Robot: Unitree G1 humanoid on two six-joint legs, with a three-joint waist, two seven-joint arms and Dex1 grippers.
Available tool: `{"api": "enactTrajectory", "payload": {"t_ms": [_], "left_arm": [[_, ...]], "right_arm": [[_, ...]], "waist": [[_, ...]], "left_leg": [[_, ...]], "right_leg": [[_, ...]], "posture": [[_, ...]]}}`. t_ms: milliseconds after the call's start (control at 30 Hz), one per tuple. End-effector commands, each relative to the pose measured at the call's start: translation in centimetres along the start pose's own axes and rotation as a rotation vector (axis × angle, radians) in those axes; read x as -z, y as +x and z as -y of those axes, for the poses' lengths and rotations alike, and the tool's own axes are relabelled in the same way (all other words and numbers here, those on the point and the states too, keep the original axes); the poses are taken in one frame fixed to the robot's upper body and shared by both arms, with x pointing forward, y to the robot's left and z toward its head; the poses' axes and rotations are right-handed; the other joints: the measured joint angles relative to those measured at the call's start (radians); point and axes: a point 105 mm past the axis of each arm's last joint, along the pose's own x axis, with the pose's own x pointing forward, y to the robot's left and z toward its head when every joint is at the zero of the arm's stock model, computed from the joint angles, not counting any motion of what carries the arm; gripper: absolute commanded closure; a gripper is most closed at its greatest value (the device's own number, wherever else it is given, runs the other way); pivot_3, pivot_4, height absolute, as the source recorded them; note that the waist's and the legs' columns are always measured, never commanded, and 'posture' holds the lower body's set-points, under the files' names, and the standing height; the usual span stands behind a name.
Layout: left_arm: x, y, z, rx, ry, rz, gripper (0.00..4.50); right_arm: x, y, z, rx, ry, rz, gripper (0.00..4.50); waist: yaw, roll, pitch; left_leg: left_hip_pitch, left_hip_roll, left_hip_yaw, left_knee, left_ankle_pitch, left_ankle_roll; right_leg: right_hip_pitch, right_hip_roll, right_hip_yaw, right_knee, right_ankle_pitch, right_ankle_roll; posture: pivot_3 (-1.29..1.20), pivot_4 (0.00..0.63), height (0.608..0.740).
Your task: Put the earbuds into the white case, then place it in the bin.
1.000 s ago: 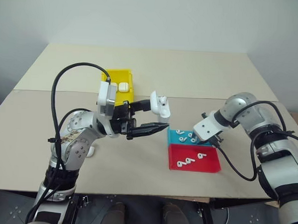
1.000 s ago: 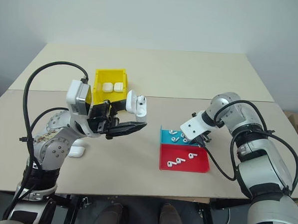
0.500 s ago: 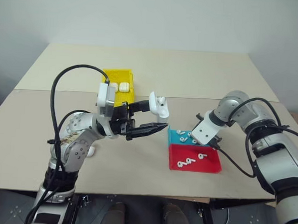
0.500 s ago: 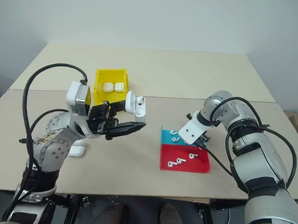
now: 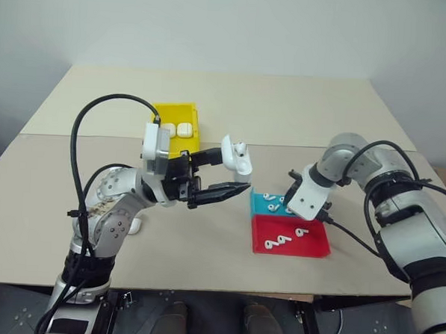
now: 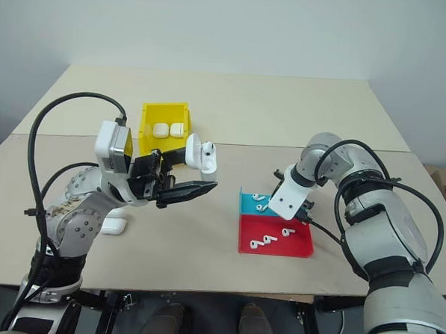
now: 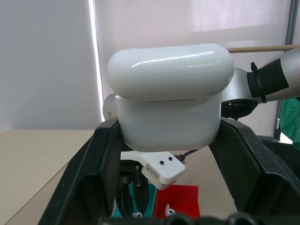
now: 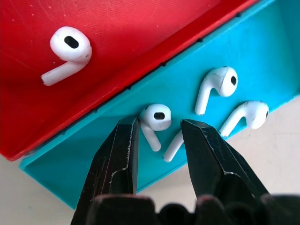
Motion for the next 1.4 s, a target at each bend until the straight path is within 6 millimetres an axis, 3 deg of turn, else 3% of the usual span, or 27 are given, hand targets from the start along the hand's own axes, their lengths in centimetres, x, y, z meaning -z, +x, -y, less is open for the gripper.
{"api": "enactTrajectory", "payload": {"t_ms": [33,500,667,867,1033,1167,1300,1400], "left_arm": [[-1.1,0.1,0.4,0.012,0.053,0.025,1.76],[-1.3,0.0,0.5,0.010,0.056,0.025,1.76],[-1.3,0.0,0.5,0.005,0.057,0.025,1.76],[-1.2,0.0,0.5,0.001,0.055,0.023,1.76],[-1.3,-0.1,0.3,0.010,0.051,0.022,1.76],[-1.5,0.2,0.1,0.035,0.050,0.025,1.76],[-1.5,0.7,-0.3,0.068,0.041,0.039,1.76],[-1.4,1.1,-0.4,0.096,0.028,0.047,1.76]], "right_arm": [[0.0,-0.9,0.7,0.021,-0.046,-0.012,2.68],[-0.1,-0.3,0.4,-0.029,-0.070,-0.018,2.68],[-0.3,0.0,0.3,-0.034,-0.071,-0.005,3.84],[-0.2,-0.1,0.7,0.010,-0.026,0.004,3.87],[0.8,-2.4,0.8,0.120,0.155,0.031,3.87],[0.9,-5.0,-1.2,0.204,0.326,0.107,3.87],[-1.8,-7.3,-2.9,0.306,0.532,0.327,3.87],[-4.4,-9.6,-2.5,0.410,0.695,0.602,3.87]], "waist": [[0.000,0.000,0.000],[-0.001,0.000,0.000],[0.000,0.000,0.000],[0.000,0.000,0.000],[0.000,0.000,0.000],[0.014,0.001,0.001],[0.029,0.002,0.001],[0.024,0.002,0.002]], "left_leg": [[0.000,0.000,0.000,0.000,0.000,0.000],[0.001,0.000,0.000,0.000,0.000,0.000],[0.001,0.000,0.000,0.000,0.000,0.000],[0.001,0.000,0.000,0.000,0.000,0.000],[0.001,0.000,0.000,0.000,0.000,0.000],[0.000,0.000,-0.001,0.000,0.000,0.000],[-0.002,-0.001,-0.002,-0.001,0.000,0.000],[-0.001,-0.001,-0.001,-0.001,0.000,0.000]], "right_leg": [[0.000,0.000,0.000,0.000,0.000,0.000],[0.000,0.000,0.000,0.001,0.000,0.000],[0.001,0.000,0.000,0.001,0.000,0.000],[0.001,0.000,0.000,0.001,0.000,0.000],[0.000,0.000,0.000,0.001,0.000,0.000],[0.000,-0.001,-0.001,-0.001,0.000,0.000],[0.000,-0.004,-0.002,-0.002,0.000,0.000],[0.000,-0.005,-0.002,-0.002,0.000,0.000]], "posture": [[0.00,0.150,0.740],[0.00,0.150,0.740],[0.00,0.150,0.740],[0.00,0.150,0.740],[0.00,0.150,0.740],[0.00,0.150,0.740],[0.00,0.150,0.740],[0.00,0.150,0.740]]}}
